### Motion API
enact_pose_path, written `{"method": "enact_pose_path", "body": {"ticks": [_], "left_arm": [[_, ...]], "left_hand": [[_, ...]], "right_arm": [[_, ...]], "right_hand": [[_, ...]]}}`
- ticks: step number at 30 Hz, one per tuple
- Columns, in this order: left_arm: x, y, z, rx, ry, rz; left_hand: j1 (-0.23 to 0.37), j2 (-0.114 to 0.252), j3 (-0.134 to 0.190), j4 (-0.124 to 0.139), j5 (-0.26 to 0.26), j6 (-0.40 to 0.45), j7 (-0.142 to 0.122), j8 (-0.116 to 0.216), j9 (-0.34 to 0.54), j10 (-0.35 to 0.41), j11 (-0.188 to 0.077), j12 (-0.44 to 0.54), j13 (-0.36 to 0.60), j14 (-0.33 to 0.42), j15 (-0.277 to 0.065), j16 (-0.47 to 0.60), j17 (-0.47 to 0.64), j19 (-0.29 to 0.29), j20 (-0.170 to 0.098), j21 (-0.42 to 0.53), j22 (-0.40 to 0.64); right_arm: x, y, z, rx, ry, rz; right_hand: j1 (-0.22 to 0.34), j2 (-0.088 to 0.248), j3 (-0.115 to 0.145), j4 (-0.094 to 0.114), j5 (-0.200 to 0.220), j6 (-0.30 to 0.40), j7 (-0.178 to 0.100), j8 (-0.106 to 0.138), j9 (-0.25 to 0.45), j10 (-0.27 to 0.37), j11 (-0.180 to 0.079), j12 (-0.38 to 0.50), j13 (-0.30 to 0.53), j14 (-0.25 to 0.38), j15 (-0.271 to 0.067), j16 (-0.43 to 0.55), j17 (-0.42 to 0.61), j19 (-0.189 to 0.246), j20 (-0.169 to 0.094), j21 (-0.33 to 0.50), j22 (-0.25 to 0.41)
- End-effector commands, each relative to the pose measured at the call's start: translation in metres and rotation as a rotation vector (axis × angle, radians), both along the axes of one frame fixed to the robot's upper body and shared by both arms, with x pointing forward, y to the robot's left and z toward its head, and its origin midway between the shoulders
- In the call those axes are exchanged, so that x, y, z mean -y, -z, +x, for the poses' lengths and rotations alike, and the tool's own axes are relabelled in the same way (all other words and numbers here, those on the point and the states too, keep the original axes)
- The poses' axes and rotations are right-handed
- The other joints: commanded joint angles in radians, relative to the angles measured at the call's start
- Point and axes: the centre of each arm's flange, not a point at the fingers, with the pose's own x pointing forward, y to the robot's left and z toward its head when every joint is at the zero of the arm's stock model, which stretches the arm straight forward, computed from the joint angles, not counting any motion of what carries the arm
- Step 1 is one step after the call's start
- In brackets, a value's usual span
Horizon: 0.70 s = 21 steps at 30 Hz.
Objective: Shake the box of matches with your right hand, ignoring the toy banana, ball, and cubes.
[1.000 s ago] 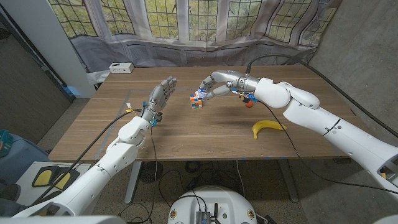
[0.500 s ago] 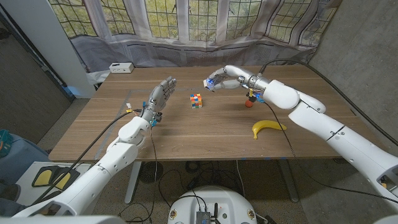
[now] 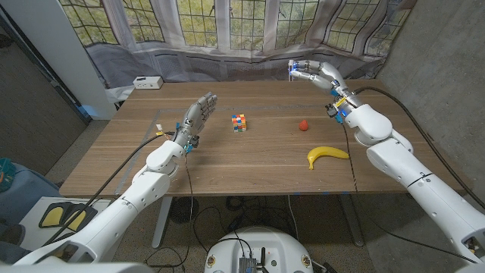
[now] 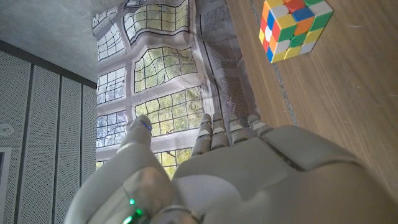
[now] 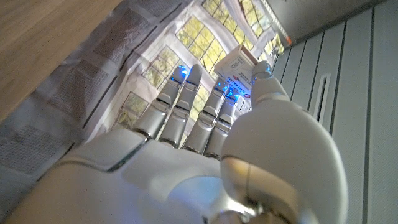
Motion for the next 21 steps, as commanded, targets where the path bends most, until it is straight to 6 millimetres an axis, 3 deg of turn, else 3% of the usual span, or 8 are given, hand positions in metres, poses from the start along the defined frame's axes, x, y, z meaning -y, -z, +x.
{"method": "enact_pose_path", "body": {"ticks": [1,5,11,15,21], "left_arm": [[0.005,-0.003,0.003,0.001,0.015,0.011],[0.006,-0.003,0.003,0.000,0.018,0.013],[0.007,-0.004,0.002,0.003,0.016,0.018],[0.007,-0.005,0.001,0.002,0.014,0.020],[0.007,-0.003,0.000,-0.003,0.011,0.018]], "left_hand": [[0.007,-0.009,0.007,0.000,-0.002,0.005,-0.001,0.000,0.004,0.002,-0.006,-0.003,0.004,-0.002,0.001,0.005,0.003,0.001,0.012,0.002,0.003],[0.007,-0.009,0.007,0.000,-0.002,0.005,-0.002,0.000,0.004,0.002,-0.006,-0.003,0.004,-0.002,0.001,0.005,0.003,0.000,0.013,0.002,0.003],[0.006,-0.009,0.008,0.000,-0.002,0.005,-0.002,0.000,0.004,0.002,-0.006,-0.003,0.004,-0.002,0.001,0.005,0.003,0.000,0.012,0.003,0.003],[0.006,-0.009,0.009,0.000,-0.002,0.005,-0.001,0.000,0.004,0.002,-0.005,-0.003,0.004,-0.003,0.001,0.005,0.003,0.000,0.013,0.003,0.003],[0.005,-0.010,0.010,0.000,-0.002,0.005,-0.002,0.000,0.004,0.002,-0.006,-0.003,0.004,-0.003,0.001,0.005,0.003,0.000,0.013,0.003,0.003]], "right_arm": [[0.106,0.051,0.008,-0.338,0.003,0.707],[0.113,0.074,0.010,-0.510,-0.014,0.887],[0.111,0.097,0.027,-0.548,-0.216,0.989],[0.107,0.095,0.031,-0.494,-0.241,0.916],[0.096,0.075,0.030,-0.367,-0.241,0.742]], "right_hand": [[0.017,0.032,0.007,0.003,0.007,0.107,-0.042,0.002,0.004,0.011,-0.006,0.003,0.003,0.013,-0.063,-0.002,0.002,0.011,0.001,0.008,0.003],[0.017,0.031,0.009,0.002,0.008,0.100,-0.036,-0.003,0.004,0.015,0.006,0.004,0.003,0.038,-0.055,0.001,-0.003,0.028,0.005,0.014,0.002],[0.015,0.037,0.013,0.005,0.009,0.092,-0.034,-0.009,0.004,0.015,0.004,0.003,0.003,0.052,-0.058,-0.001,-0.006,0.043,-0.007,0.020,0.003],[0.013,0.040,0.013,0.007,0.009,0.089,-0.040,-0.012,0.004,0.012,0.000,0.002,0.003,0.047,-0.068,-0.004,-0.005,0.041,-0.015,0.020,0.003],[0.012,0.041,0.014,0.008,0.010,0.090,-0.042,-0.013,0.004,0.008,-0.002,0.000,0.003,0.037,-0.072,-0.009,-0.003,0.037,-0.020,0.018,0.003]]}}
